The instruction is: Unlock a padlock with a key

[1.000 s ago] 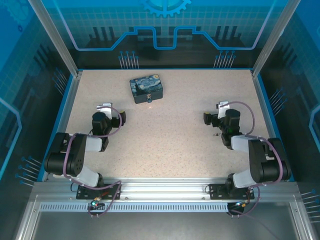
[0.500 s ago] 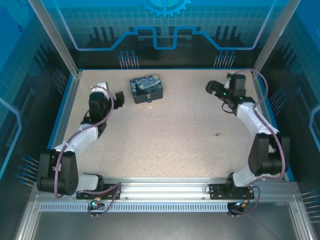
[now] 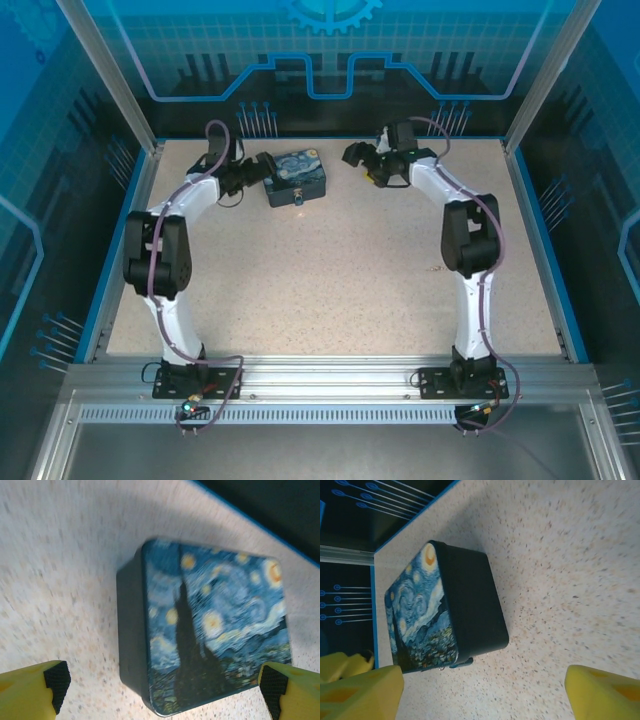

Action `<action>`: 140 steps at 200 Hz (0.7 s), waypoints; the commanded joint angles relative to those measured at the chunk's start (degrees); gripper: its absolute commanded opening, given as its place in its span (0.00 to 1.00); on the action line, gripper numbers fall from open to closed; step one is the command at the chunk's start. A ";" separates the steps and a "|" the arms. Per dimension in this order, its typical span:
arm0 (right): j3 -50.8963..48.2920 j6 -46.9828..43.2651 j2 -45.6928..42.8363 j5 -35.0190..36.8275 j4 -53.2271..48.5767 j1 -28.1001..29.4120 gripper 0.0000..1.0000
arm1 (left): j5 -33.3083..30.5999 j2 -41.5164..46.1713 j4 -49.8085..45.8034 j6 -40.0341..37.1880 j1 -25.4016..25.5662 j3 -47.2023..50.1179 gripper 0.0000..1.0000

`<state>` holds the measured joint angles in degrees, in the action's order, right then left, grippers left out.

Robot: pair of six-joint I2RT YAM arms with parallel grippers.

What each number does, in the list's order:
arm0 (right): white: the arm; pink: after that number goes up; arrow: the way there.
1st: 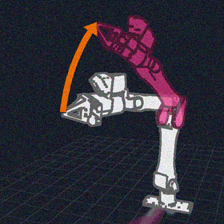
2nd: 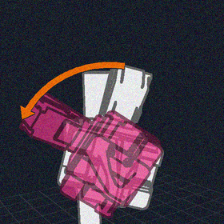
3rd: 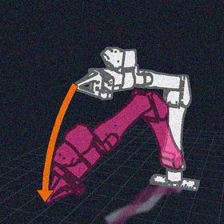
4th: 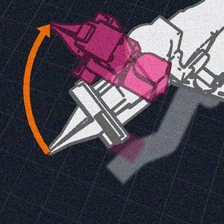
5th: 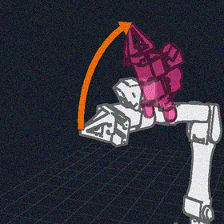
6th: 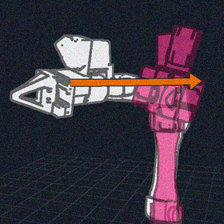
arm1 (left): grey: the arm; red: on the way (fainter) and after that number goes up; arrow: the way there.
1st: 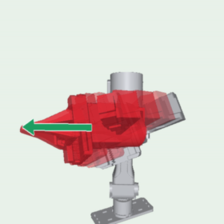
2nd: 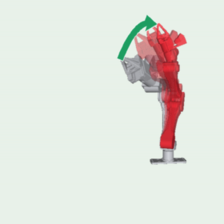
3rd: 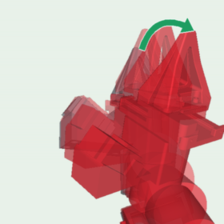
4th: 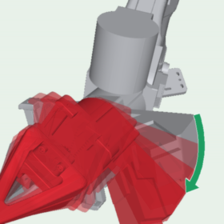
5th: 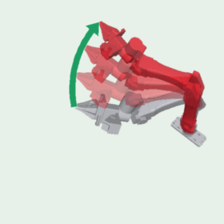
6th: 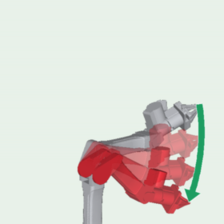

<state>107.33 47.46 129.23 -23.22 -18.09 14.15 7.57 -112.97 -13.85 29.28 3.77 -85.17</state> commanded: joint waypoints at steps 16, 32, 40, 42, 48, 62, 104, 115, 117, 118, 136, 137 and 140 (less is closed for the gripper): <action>9.50 5.60 8.00 -5.46 0.83 3.73 0.82 | 7.65 -5.70 -1.86 7.47 -0.08 -5.74 0.99; 13.25 6.31 10.95 -5.76 0.32 4.83 0.80 | 8.67 -7.25 -0.46 8.87 0.01 -6.75 0.99; 14.77 6.79 12.21 -5.87 0.21 5.38 0.79 | 9.40 -7.87 0.71 9.75 0.05 -7.01 0.99; 15.15 6.95 12.46 -5.93 0.24 5.43 0.79 | 9.57 -7.92 1.01 9.99 0.09 -7.09 0.99; 16.03 7.34 13.20 -6.12 0.41 5.77 0.78 | 9.97 -8.50 1.59 10.62 0.10 -7.54 0.99; 18.13 8.06 14.62 -6.22 0.47 6.38 0.78 | 10.93 -9.77 2.14 11.96 0.35 -8.87 0.99; 20.48 8.63 15.78 -7.36 0.04 7.52 0.72 | 12.19 -11.66 2.96 13.35 1.74 -11.09 0.99; 19.36 8.20 14.70 -7.26 -0.25 7.81 0.71 | 12.20 -11.30 3.15 13.35 2.17 -10.75 0.99; 19.05 8.16 14.48 -7.23 -0.21 7.88 0.71 | 12.27 -11.20 3.24 13.35 2.24 -10.66 0.99; 18.83 8.08 14.30 -7.25 -0.16 7.90 0.71 | 12.28 -11.17 3.31 13.35 2.27 -10.56 0.99; 14.14 7.97 11.04 -7.07 1.64 8.23 0.70 | 12.38 -9.51 4.60 13.39 3.03 -8.38 0.99; 13.74 7.94 10.82 -7.04 1.73 8.24 0.70 | 12.38 -9.40 4.69 13.37 3.06 -8.23 0.99; 12.83 8.03 10.13 -7.03 2.16 8.32 0.70 | 12.38 -9.07 5.01 13.40 3.16 -7.76 0.99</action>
<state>124.42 55.11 143.85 -27.51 -17.67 20.84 16.32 -123.46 -12.05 41.06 4.47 -94.32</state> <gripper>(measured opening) 0.704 0.990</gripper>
